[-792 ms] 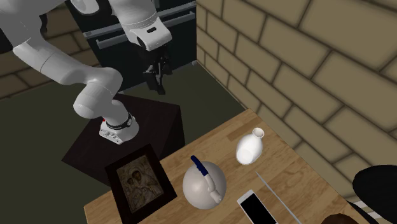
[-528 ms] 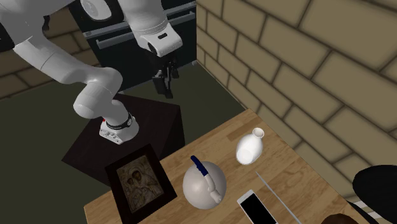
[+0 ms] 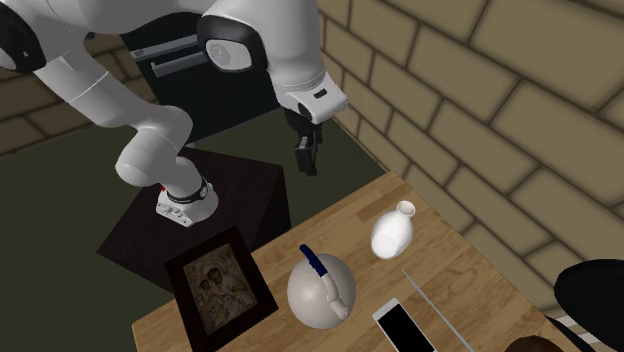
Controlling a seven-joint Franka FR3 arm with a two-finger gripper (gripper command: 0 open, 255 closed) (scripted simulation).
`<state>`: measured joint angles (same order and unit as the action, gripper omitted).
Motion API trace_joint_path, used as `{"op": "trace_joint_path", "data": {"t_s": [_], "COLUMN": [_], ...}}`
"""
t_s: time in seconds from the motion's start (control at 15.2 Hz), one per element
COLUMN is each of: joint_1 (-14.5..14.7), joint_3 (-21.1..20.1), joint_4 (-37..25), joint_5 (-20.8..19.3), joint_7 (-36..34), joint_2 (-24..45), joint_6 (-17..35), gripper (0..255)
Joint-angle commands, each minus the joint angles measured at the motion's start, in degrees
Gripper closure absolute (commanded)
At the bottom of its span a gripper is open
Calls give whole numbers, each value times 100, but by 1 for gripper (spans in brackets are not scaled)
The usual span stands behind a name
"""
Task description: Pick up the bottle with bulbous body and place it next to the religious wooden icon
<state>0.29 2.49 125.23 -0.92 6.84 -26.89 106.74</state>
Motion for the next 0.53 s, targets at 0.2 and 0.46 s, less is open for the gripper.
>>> {"op": "trace_joint_path", "data": {"t_s": [0.2,0.46], "joint_1": [20,32], "joint_3": [26,41], "joint_4": [-506,-1073], "joint_5": [71,140], "joint_7": [-19,-27], "joint_2": [1094,1973], "joint_6": [531,796], "gripper": [0,0]}}
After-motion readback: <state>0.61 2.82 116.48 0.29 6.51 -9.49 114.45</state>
